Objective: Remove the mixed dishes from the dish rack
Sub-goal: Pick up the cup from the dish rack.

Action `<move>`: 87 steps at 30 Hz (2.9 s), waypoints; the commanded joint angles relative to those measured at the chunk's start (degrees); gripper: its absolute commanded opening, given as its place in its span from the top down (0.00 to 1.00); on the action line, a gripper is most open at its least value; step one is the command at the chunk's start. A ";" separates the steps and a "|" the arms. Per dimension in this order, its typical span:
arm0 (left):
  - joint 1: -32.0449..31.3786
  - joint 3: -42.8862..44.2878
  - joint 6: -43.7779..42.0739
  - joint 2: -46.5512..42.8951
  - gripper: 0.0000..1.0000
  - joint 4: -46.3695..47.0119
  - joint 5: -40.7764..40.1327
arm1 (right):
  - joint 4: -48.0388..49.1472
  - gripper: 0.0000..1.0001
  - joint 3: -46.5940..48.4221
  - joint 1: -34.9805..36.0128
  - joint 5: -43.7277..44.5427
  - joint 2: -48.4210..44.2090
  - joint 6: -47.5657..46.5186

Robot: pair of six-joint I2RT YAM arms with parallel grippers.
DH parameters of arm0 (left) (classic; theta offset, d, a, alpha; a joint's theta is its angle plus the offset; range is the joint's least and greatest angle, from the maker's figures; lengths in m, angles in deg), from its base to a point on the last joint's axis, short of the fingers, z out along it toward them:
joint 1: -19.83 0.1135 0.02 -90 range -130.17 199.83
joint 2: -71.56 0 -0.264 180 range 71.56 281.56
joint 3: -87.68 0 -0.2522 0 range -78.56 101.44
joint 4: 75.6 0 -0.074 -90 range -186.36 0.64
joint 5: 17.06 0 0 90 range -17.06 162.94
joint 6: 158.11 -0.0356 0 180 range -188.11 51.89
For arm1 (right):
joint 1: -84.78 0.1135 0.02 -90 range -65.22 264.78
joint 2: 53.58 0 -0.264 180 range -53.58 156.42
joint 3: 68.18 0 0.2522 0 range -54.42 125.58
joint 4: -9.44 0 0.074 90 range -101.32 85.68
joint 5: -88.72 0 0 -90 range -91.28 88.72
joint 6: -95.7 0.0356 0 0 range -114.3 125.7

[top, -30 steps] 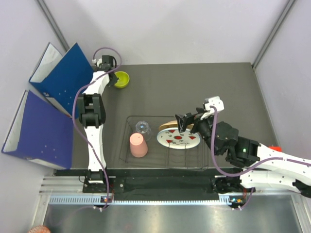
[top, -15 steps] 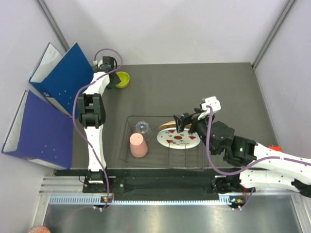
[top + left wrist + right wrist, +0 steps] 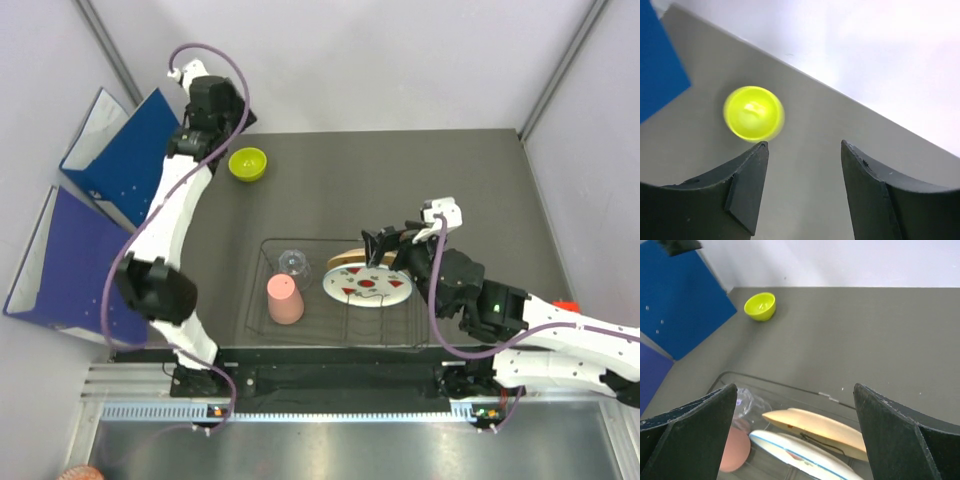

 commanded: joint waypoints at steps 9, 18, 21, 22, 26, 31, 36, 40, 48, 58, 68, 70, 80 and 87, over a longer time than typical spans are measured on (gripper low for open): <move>-30.67 -41.35 -5.62 -40.81 0.21 -1.00 -14.70 | -4.78 0.01 4.25 -1.62 8.58 -1.11 -1.84; -36.66 -57.60 0.36 -58.58 0.01 -7.69 -14.11 | -6.89 0.00 1.53 -1.70 6.64 0.03 3.69; -38.32 -61.30 2.29 -59.81 0.01 -7.69 -11.83 | -7.94 0.00 1.53 -1.70 6.47 0.73 5.10; -38.94 -62.10 2.91 -59.99 0.01 -7.69 -11.91 | -8.21 0.00 1.53 -1.70 6.38 0.99 5.02; -42.28 -65.01 4.76 -60.25 0.01 -7.95 -12.97 | -9.00 0.00 1.44 -1.70 6.64 1.26 5.37; -43.86 -66.85 6.43 -60.17 0.01 -8.04 -12.70 | -9.09 0.00 0.74 -1.70 6.73 1.17 5.72; -44.30 -68.17 7.40 -59.91 0.01 -8.13 -11.30 | -9.18 0.00 0.12 -1.70 6.12 1.96 6.60; -44.74 -69.49 8.36 -57.89 0.02 -7.69 -10.15 | -9.09 0.00 0.12 -1.62 5.94 2.40 6.86; -45.10 -70.02 8.54 -56.92 0.17 -7.25 -8.92 | -9.18 0.00 -0.49 -1.79 6.12 2.05 6.69; -45.89 -66.86 6.96 -56.30 0.59 -7.95 -7.87 | -9.00 0.00 -1.19 -1.88 6.03 1.88 7.30; -46.33 -56.42 3.19 -55.42 0.80 -13.39 -7.60 | -9.35 0.00 -1.28 -1.88 5.06 0.12 8.36; -46.41 -54.30 2.66 -55.25 0.84 -16.11 -8.21 | -9.44 0.01 -0.93 -1.88 4.80 -0.93 8.36; -46.33 -35.57 -4.99 -55.60 1.00 -16.14 -13.75 | -8.91 0.00 0.74 -1.88 6.38 -2.87 6.87; -46.24 -43.38 -9.90 -57.71 1.00 14.25 -4.19 | -5.23 0.03 3.98 -2.76 7.95 -4.27 7.31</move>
